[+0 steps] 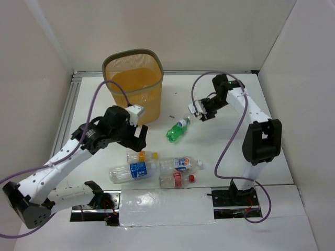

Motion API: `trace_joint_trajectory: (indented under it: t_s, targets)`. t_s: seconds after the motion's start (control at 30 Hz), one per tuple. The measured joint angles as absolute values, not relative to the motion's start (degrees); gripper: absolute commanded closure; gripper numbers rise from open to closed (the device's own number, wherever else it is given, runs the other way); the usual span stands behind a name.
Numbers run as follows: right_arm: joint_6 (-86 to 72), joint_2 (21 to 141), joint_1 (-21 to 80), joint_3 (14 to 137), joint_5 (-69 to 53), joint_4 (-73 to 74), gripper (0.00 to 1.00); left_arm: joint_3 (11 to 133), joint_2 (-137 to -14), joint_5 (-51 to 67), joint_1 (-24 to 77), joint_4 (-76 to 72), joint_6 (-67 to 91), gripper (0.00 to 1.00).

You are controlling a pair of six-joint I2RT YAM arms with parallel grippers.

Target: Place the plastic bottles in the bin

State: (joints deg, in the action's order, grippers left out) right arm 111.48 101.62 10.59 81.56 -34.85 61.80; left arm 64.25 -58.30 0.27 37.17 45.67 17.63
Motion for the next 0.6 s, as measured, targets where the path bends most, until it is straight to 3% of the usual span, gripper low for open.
trace_joint_trajectory:
  t_s: [0.23, 0.4, 0.6]
  targets:
    - [90.98, 95.0, 11.33, 103.42, -51.96, 63.61, 0.62, 65.91, -67.18, 0.64, 43.88, 49.76, 10.35, 0.0]
    - [59.24, 92.75, 15.7, 108.38, -62.08, 40.56, 0.61, 66.0, -68.29, -0.16, 52.27, 51.05, 7.38, 0.0]
    - [39.64, 100.88, 23.33, 121.86, -64.64, 24.43, 0.6, 65.3, -68.27, -1.8, 60.34, 50.98, 6.39, 0.0]
